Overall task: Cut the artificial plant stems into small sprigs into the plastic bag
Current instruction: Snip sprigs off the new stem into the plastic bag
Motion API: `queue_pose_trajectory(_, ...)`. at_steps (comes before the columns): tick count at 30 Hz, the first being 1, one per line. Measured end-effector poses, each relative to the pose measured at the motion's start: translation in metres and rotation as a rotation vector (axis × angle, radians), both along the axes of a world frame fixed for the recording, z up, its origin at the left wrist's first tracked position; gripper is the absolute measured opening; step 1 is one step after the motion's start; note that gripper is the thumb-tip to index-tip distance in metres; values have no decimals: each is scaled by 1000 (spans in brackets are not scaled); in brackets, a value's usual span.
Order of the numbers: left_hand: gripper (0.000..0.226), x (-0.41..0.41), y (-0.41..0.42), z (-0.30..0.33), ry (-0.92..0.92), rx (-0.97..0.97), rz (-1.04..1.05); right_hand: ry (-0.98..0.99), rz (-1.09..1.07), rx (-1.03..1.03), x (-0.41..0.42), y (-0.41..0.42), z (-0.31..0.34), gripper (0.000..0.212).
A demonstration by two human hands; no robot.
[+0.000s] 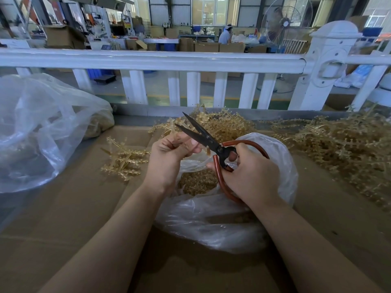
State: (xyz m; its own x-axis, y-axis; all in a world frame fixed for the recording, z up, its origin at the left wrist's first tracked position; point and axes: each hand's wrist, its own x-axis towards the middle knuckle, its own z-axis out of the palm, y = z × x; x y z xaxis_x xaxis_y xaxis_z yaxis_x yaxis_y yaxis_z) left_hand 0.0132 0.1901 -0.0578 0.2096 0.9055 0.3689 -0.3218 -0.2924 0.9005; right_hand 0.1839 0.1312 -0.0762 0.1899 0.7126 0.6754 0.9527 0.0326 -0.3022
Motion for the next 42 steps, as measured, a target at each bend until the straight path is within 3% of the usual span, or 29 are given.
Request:
queue_pose_trajectory(2,3,0,1,-1,-21,-19,-13,-25,-32,12,0,0,0,51)
queue_pose_trajectory(15,4,-2,2,-1,-54,-19,-68,-31,-25,20,-1,-1,1,49)
queue_pose_trajectory(19,18,-1,2,1,-58,-16,-77,-12,-7,35,-3,-2,4,54)
queue_pose_trajectory(23,1,-1,1,1,-70,-29,-64,-17,-2,24,-1,-3,4,51)
queue_pose_trajectory(26,4,1,2,1,-55,-8,-31,23,14,-1,1,-1,1,50)
queue_pose_trajectory(32,30,0,0,4,-67,64,-47,55,47,-38,4,1,-1,60)
queue_pose_trajectory(42,19,-5,2,4,-78,-16,-126,55,64,-41,3,0,0,81)
